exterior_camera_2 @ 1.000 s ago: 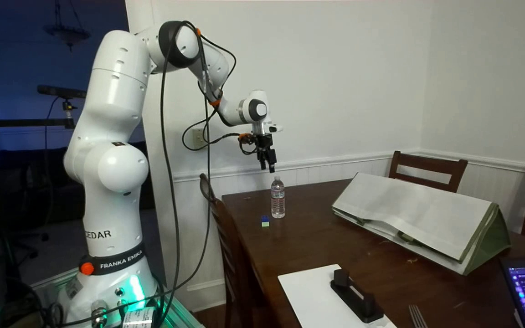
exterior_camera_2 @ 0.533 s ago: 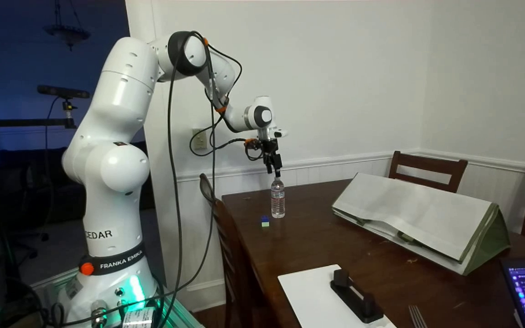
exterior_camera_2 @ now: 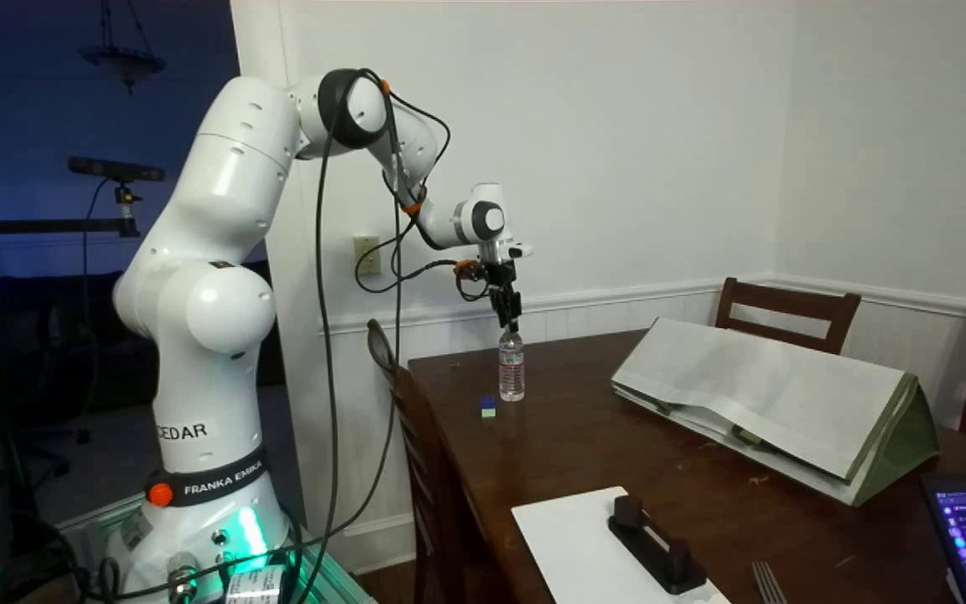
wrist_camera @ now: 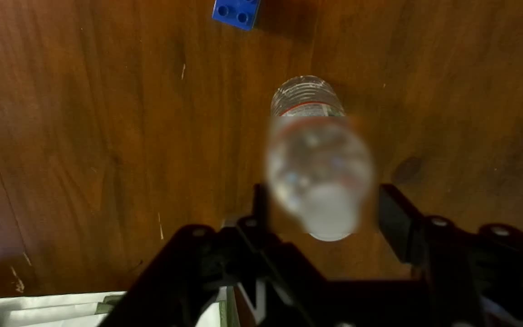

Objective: Move the water bottle to the right

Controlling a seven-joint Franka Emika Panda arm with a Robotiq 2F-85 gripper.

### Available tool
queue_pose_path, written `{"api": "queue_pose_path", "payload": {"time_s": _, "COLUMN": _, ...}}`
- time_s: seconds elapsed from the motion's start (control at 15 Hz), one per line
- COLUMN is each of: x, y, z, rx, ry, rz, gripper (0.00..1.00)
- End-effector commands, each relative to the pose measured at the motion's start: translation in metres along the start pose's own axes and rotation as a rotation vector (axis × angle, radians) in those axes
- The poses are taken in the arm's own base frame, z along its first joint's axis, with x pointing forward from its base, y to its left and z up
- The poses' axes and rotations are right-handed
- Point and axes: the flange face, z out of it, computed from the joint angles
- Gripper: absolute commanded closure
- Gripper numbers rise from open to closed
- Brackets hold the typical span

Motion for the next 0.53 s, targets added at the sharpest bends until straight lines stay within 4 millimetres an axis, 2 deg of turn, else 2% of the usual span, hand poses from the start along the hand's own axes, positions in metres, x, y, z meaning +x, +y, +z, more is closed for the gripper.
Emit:
{"api": "queue_pose_path", "payload": {"time_s": 0.0, "x": 0.006, "y": -0.006, "z": 0.002, "rx": 0.005, "ry": 0.016, "rz": 0.012, "gripper": 0.6}}
{"api": "queue_pose_path", "payload": {"time_s": 0.07, "x": 0.007, "y": -0.008, "z": 0.001, "rx": 0.006, "ry": 0.019, "rz": 0.008, "gripper": 0.75}}
{"api": "queue_pose_path", "payload": {"time_s": 0.2, "x": 0.006, "y": -0.009, "z": 0.0, "rx": 0.002, "ry": 0.02, "rz": 0.004, "gripper": 0.88}}
{"api": "queue_pose_path", "payload": {"time_s": 0.27, "x": 0.004, "y": -0.011, "z": -0.002, "rx": -0.002, "ry": 0.02, "rz": 0.002, "gripper": 0.91}}
{"api": "queue_pose_path", "payload": {"time_s": 0.33, "x": 0.002, "y": -0.012, "z": -0.007, "rx": -0.006, "ry": 0.023, "rz": 0.0, "gripper": 0.88}}
{"api": "queue_pose_path", "payload": {"time_s": 0.47, "x": -0.008, "y": -0.014, "z": -0.022, "rx": 0.001, "ry": 0.007, "rz": 0.012, "gripper": 0.88}}
